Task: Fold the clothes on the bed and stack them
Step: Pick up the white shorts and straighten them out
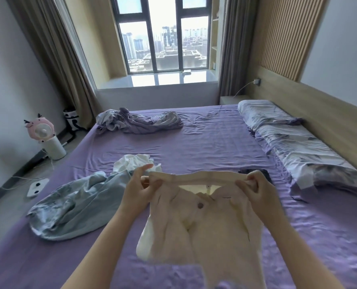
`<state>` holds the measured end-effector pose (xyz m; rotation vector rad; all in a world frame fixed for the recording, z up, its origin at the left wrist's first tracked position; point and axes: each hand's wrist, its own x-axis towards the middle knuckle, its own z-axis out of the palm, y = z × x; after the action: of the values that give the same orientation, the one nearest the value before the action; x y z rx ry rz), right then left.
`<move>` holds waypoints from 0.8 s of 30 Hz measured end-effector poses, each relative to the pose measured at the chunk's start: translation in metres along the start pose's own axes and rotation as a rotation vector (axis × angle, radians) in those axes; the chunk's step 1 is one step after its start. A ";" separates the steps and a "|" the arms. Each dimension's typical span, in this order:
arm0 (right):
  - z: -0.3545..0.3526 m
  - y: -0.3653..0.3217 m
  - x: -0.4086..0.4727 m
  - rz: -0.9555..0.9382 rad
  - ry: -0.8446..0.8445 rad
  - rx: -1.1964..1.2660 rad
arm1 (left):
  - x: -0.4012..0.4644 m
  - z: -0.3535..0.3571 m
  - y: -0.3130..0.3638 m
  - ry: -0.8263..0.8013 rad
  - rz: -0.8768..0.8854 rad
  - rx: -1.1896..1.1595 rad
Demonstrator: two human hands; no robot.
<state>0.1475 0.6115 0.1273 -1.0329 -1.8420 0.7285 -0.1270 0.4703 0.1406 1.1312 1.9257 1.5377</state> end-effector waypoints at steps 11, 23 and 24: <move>0.009 0.041 -0.022 0.002 -0.115 -0.073 | -0.031 0.024 -0.065 -0.038 -0.082 0.193; 0.121 0.183 0.045 0.308 -0.534 -0.210 | 0.049 0.149 -0.151 -0.006 -0.551 0.229; 0.128 0.192 0.053 0.315 -0.547 -0.208 | 0.062 0.155 -0.156 -0.008 -0.590 0.208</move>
<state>0.0874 0.7411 -0.0616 -1.3775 -2.2806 1.1073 -0.0980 0.6035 -0.0430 0.5518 2.1871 1.0294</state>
